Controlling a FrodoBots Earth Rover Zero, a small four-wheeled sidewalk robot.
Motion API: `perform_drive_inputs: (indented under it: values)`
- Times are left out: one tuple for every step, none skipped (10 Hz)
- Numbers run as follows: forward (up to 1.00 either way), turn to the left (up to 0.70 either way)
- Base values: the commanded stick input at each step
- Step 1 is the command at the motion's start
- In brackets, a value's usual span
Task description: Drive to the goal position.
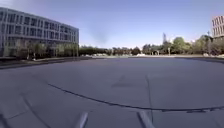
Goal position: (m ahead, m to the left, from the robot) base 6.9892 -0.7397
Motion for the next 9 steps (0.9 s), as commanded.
perform_drive_inputs:
  values:
    - [1.0, 0.0]
    - [1.0, 0.0]
    - [1.0, 0.0]
    - [1.0, 0.0]
    - [1.0, 0.0]
    - [1.0, -0.02]
    - [1.0, -0.2]
    - [1.0, -0.27]
    - [1.0, -0.27]
